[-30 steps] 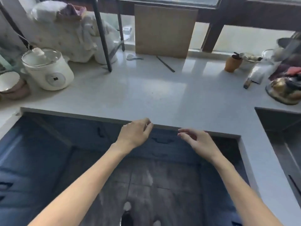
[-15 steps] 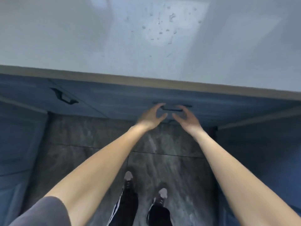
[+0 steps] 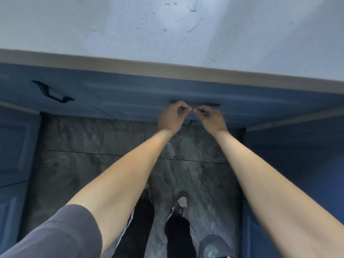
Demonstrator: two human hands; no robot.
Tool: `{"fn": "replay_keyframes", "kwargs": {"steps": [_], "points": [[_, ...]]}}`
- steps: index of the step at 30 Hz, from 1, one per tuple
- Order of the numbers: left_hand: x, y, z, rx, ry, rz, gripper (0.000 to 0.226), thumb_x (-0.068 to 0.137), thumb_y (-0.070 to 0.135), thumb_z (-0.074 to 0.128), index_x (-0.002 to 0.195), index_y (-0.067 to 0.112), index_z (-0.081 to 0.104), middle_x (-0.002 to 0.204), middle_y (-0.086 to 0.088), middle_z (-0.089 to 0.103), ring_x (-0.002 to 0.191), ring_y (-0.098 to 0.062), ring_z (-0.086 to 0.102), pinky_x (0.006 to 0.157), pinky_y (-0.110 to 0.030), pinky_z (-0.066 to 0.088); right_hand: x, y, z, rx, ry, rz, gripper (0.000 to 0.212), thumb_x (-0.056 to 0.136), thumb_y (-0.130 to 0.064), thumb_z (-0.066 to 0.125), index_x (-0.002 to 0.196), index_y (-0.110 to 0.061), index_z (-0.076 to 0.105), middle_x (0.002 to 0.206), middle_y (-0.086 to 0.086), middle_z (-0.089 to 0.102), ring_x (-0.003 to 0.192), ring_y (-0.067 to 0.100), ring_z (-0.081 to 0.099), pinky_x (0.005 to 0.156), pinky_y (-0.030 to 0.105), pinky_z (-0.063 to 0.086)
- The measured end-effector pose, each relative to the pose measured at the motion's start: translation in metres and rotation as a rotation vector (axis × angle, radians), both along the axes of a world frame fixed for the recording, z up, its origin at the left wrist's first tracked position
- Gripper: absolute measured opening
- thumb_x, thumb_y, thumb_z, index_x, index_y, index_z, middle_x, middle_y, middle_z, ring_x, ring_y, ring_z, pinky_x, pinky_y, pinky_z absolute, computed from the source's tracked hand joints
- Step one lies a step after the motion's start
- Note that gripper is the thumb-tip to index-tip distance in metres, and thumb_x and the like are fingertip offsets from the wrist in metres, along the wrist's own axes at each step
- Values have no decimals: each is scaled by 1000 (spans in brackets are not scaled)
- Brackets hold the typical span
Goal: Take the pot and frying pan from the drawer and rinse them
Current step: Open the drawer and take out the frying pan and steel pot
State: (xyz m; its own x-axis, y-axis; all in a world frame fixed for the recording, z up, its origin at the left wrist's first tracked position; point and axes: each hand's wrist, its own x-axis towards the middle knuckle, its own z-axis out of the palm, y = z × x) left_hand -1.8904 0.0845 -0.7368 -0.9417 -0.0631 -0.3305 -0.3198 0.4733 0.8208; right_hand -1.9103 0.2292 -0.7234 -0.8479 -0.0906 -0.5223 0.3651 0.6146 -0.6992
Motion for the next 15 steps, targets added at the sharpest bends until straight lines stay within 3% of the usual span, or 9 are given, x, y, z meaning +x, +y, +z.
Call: {"fn": "replay_keyframes", "kwargs": {"steps": [7,15], "points": [[24,3,-1,6,-9,28,9,90,35,59,82,32,59,90,12,67,87,-9,61,80,-35,52,23,5,-10,-15,35,-31,12,89,-38,58,92,-30,67,98,-7,68,98,13,63,84,27,47],[42,11,14,-28,-84,64,7,90,33,57,83,34,59,90,15,65,92,-8,62,80,-33,50,39,6,-11,22,23,-37,14,86,-46,58,92,-36,66,96,-2,71,91,17,65,86,42,53]]}}
